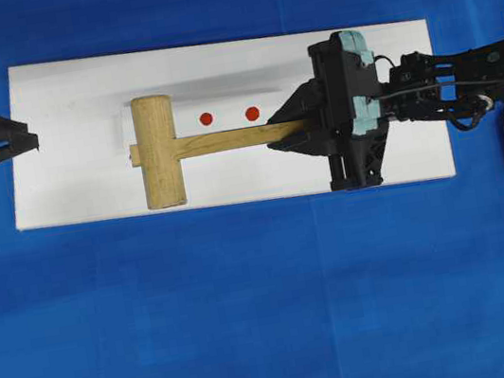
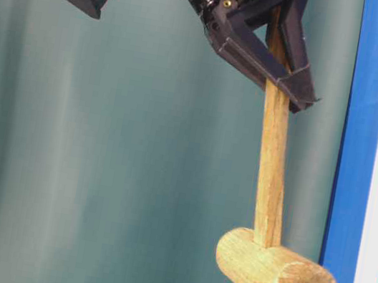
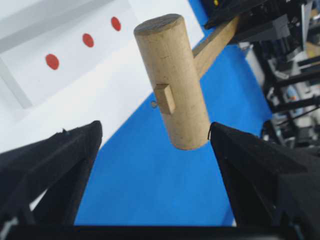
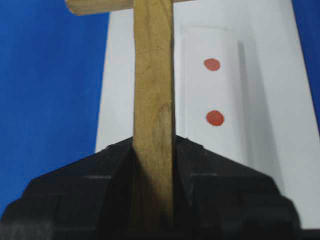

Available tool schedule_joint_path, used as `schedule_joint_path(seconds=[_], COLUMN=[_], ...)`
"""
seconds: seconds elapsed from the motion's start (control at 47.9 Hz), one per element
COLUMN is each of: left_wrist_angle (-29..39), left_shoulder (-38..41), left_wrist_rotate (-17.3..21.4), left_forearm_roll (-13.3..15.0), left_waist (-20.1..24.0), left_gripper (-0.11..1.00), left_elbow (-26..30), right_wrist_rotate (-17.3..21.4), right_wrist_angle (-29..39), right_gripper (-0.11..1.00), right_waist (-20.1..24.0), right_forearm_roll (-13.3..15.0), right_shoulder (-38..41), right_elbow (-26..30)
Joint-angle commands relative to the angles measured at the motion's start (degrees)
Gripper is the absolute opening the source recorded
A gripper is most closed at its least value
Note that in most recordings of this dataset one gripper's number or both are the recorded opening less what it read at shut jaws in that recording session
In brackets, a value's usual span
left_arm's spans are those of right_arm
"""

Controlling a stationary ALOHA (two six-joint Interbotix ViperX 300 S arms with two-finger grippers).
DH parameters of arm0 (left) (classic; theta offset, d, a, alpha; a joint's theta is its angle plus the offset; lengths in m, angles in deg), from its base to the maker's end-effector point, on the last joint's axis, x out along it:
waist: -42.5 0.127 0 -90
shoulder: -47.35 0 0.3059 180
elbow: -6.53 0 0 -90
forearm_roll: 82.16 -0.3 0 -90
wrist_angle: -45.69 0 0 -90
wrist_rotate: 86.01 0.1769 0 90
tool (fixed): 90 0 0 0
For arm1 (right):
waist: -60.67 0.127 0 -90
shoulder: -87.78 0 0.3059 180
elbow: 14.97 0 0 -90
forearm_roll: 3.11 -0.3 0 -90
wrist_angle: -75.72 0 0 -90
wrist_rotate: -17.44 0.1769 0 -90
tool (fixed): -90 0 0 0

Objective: Hit the mark with a hammer.
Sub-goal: 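Release the left gripper and carry the mallet back below the board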

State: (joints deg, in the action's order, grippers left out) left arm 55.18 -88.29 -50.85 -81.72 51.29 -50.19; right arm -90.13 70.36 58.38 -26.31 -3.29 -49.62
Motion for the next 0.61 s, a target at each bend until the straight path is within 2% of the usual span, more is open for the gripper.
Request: schedule_joint_path(seconds=[0.0,0.146,0.271,0.292,0.459,0.584], left_wrist_angle=[-1.1,-3.6,-5.5,-5.8,-6.0,-6.3], left_shoulder=[0.6,0.6,0.7,0.7,0.8,0.6], left_wrist_rotate=[2.6,12.0,24.4,27.7,43.7,49.8], left_forearm_roll=[-0.5,-0.6,-0.6,-0.6,-0.4,-0.2], left_waist=[0.1,1.0,1.5,1.5,1.5,1.5], left_gripper=[0.85,0.85,0.85,0.85,0.84,0.84], left_elbow=[0.6,0.5,0.5,0.5,0.5,0.5], right_wrist_rotate=[0.2,0.2,0.2,0.2,0.2,0.2], right_wrist_angle=[-0.9,-0.7,-0.9,-1.1,-3.4,-5.7], right_gripper=[0.07,0.07,0.07,0.07,0.07,0.07], right_waist=[1.0,3.7,7.0,7.6,12.6,15.7], right_forearm_roll=[-1.2,-5.0,-8.5,-9.0,-12.6,-16.1], right_shoulder=[-1.4,-0.7,-0.3,-0.2,1.1,2.4], right_elbow=[1.4,1.8,2.0,2.1,2.1,2.1])
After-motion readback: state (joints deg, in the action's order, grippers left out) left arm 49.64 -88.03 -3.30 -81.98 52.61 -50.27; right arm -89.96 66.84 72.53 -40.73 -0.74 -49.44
